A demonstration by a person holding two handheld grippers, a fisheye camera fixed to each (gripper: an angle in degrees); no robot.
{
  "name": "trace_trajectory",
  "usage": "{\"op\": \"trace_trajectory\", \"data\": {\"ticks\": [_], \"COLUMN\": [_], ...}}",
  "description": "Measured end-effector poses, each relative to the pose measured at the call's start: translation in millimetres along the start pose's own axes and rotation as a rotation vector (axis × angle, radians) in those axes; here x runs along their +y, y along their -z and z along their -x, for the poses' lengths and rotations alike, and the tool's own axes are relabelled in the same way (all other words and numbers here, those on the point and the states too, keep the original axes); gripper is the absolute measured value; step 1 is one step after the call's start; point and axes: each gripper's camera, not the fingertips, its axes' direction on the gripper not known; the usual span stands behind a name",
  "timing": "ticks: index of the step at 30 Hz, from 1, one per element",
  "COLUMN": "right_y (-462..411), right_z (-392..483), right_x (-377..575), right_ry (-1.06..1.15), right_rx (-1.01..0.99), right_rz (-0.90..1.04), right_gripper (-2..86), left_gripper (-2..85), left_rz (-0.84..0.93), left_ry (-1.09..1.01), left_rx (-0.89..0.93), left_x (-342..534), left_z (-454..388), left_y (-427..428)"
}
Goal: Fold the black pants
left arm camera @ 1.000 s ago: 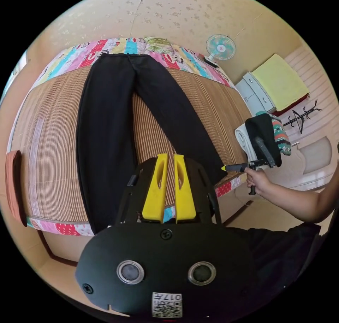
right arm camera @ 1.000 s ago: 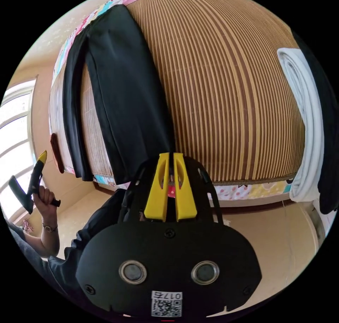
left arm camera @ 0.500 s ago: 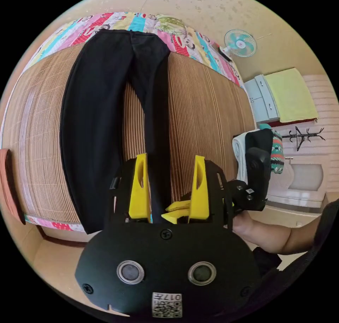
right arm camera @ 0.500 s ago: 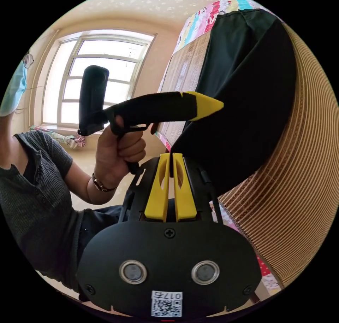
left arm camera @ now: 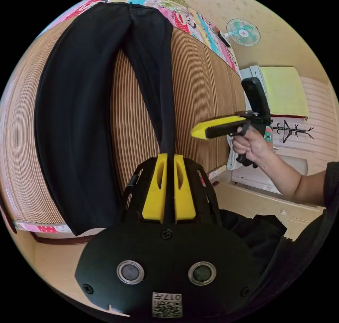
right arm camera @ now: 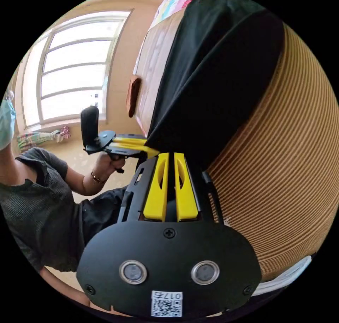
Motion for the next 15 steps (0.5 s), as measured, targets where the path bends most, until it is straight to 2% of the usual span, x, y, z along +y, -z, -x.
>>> {"op": "trace_trajectory", "data": {"ticks": [1,3,6,9,13,15], "right_y": [18,81,120,130,113,97], "right_z": [-12,-62,-119,-149,-159,-132], "right_x": [-10,-64,-156,-233,-308,-331], "right_ry": [-0.022,-0.115,-0.222,-0.305,-0.402,-0.446], "right_rx": [0.012,0.045,-0.001,-0.017,0.235,0.487], "right_rz": [-0.065,-0.315,-0.471,-0.663,-0.614,-0.595], "right_gripper": [6.5,9.8,14.0,13.6,8.8,5.0], "left_gripper": [1.8,1.6,1.4,1.3,1.1,0.9], "left_rz": [-0.014,-0.031,-0.017,-0.011,-0.040,-0.085], "left_ry": [0.022,0.050,0.086,0.099,0.095,0.085], "left_rx": [0.032,0.075,0.112,0.139,0.162,0.233], "left_x": [2,4,2,0,2,9], "left_z": [3,6,11,15,27,37], "left_y": [6,13,18,28,45,55]}}
